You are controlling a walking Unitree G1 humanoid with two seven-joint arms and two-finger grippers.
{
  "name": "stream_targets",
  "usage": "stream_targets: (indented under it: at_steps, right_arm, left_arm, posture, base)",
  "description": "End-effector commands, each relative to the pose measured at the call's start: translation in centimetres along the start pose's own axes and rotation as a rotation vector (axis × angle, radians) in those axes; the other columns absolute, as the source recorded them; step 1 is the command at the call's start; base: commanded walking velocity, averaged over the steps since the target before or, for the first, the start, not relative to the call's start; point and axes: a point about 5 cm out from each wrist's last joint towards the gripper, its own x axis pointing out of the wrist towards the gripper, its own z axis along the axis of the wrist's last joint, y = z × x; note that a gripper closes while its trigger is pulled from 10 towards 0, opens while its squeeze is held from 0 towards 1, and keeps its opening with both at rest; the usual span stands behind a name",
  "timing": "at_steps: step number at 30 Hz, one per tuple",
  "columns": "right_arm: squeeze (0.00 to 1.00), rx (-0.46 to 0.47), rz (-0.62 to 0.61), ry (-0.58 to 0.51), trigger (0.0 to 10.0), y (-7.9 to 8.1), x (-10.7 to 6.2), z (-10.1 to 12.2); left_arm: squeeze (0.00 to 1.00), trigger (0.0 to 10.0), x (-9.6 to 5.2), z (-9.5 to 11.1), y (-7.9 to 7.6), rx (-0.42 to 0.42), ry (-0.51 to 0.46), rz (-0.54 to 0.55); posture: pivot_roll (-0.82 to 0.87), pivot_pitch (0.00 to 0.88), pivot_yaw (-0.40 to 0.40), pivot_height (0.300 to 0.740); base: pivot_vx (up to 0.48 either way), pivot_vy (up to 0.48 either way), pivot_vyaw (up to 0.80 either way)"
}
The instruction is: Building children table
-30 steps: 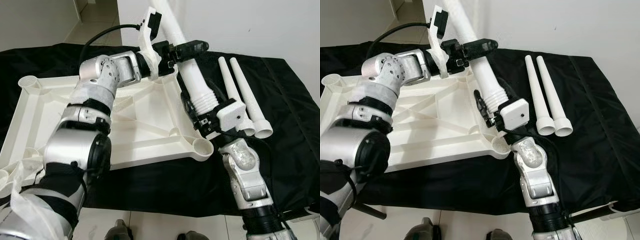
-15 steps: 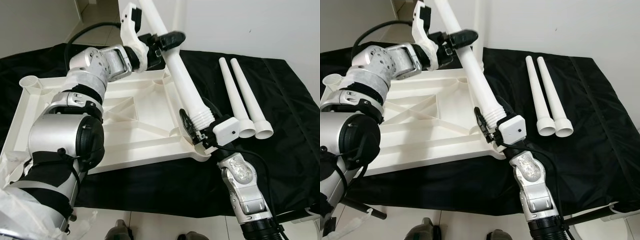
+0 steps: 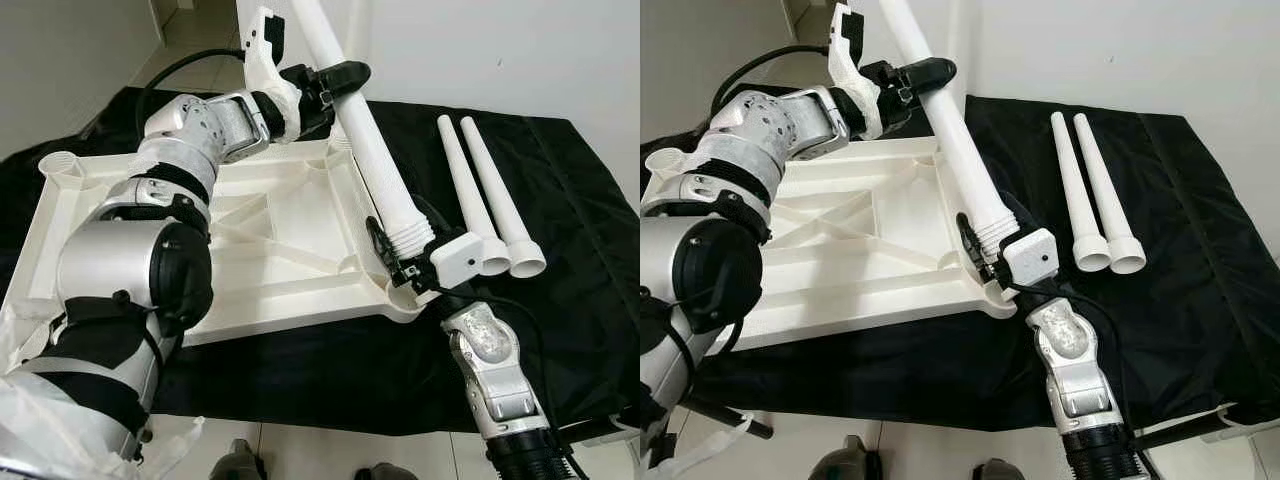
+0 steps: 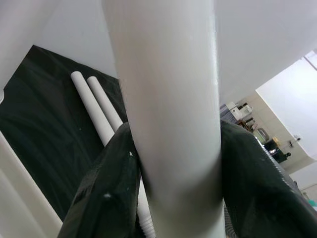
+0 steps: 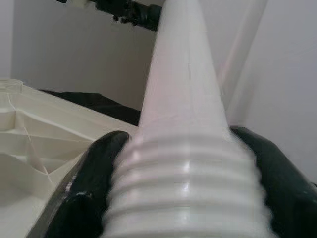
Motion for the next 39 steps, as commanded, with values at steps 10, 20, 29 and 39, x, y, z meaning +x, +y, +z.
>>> stream_targets:
  at_steps: [10,20,29,39]
  right_arm:
    - [1.00,0.171,-0.152,0.009,10.0,-1.0,0.1,-0.1]
    - [0.00,0.182,-0.257,0.100,10.0,-1.6,0.6,-1.1]
    - [0.00,0.035,-0.189,0.352,10.0,-1.3,-0.2,-4.0]
    - [0.00,-0.005,-0.132,0.319,10.0,-2.1,0.4,-3.0]
  left_arm:
    - [0.00,10.0,0.5,1.4,-1.5,0.022,-0.031,-0.044]
    - [0.00,10.0,-0.1,2.7,-0.9,0.119,-0.141,-0.005]
    - [0.00,10.0,-0.4,2.5,-0.2,0.190,-0.206,0.070]
    - [0.00,10.0,-0.5,3.0,-0.4,0.256,-0.243,0.090]
  posture:
    - [0.01,0.000,0.006,0.740]
    - [-0.01,0.000,-0.004,0.740]
    - [0.01,0.008,0.023,0.740]
    - [0.01,0.000,0.046,0.740]
  base:
    - [0.000,0.000,0.00]
    - [0.000,0.000,0.00]
    - [0.000,0.000,0.00]
    - [0.000,0.000,0.00]
